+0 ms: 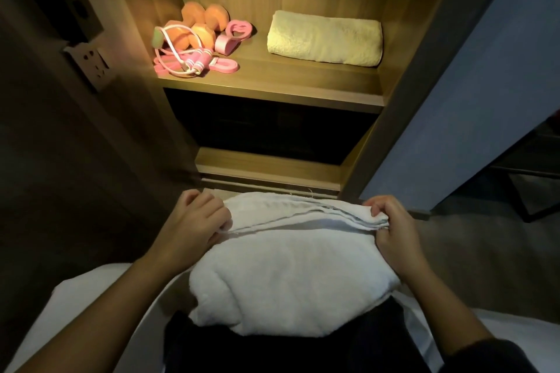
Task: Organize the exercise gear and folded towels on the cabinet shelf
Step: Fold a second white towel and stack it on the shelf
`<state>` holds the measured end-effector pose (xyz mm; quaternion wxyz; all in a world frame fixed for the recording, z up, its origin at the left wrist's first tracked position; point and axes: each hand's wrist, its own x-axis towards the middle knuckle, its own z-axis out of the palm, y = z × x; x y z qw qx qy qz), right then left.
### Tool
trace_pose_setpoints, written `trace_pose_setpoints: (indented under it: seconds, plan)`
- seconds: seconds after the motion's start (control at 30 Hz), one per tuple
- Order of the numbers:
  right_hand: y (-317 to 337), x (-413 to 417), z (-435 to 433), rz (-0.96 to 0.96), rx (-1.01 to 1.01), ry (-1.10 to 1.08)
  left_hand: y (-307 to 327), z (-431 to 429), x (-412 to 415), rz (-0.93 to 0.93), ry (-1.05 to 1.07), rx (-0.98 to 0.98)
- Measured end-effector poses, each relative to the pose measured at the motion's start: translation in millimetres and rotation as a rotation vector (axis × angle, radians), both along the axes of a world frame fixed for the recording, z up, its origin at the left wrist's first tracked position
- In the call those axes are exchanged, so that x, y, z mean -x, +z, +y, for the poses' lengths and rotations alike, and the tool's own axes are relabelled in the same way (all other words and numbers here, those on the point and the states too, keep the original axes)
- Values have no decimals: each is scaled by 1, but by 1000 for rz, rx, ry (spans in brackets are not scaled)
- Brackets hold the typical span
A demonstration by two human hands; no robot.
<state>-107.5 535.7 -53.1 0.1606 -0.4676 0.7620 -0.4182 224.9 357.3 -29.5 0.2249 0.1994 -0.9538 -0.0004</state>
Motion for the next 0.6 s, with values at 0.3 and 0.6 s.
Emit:
trace_pose_setpoints:
  seconds: [0.3, 0.6]
  plan:
    - [-7, 3, 2, 2, 20, -19, -1, -5, 1, -199, 136, -25]
    - [26, 24, -14, -475, -99, 65, 32, -43, -8, -166, 276, -943]
